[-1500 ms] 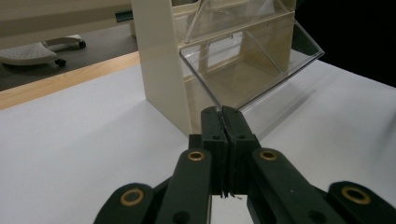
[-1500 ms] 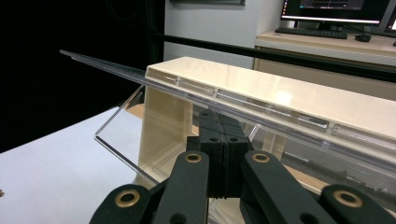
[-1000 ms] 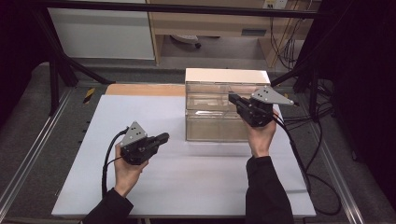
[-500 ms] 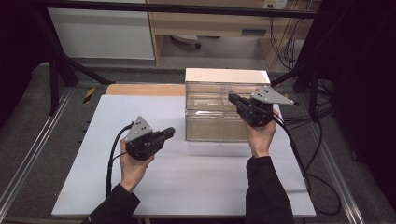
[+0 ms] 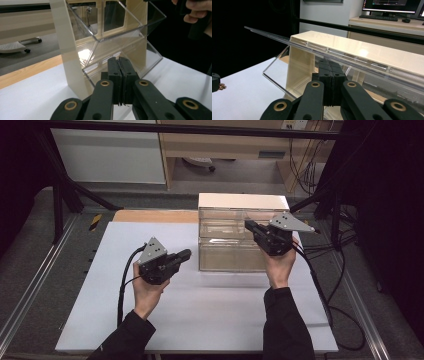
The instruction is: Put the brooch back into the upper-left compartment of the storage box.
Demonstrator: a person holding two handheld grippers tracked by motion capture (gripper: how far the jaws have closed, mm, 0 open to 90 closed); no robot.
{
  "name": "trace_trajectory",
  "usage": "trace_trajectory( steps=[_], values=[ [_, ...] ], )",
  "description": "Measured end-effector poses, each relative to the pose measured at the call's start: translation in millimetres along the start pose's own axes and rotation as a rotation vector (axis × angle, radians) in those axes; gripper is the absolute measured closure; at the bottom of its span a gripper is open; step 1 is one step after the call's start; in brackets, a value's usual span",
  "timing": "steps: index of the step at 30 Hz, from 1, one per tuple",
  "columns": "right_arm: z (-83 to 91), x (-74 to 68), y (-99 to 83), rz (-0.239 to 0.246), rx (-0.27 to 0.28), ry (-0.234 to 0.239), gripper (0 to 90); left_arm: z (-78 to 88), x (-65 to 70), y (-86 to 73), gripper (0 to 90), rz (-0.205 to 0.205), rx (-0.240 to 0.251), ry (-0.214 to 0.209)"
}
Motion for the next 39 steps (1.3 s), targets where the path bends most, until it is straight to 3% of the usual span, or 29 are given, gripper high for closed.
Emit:
trace_trajectory(
  steps=[9, 39],
  values=[
    [0.0, 0.0, 0.4, 0.001, 0.0, 0.0, 90.0, -8.0, 3.5, 11.5, 88.5, -0.021, 0.003, 0.002],
    [-0.6, 0.1, 0.6, 0.0, -0.001, 0.002, 90.0, -37.6, -0.3, 39.1, 88.4, 0.0, 0.027, 0.02]
  ],
)
Point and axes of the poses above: each handheld gripper's, and its own axes: z roughly backward along the jaws, y roughly out of its top, x roughly to its right, the point moved 5 cm from there along -z, roughly forward along the jaws, and after that the axes turned 5 degrees about -x, right-handed, at the moved point
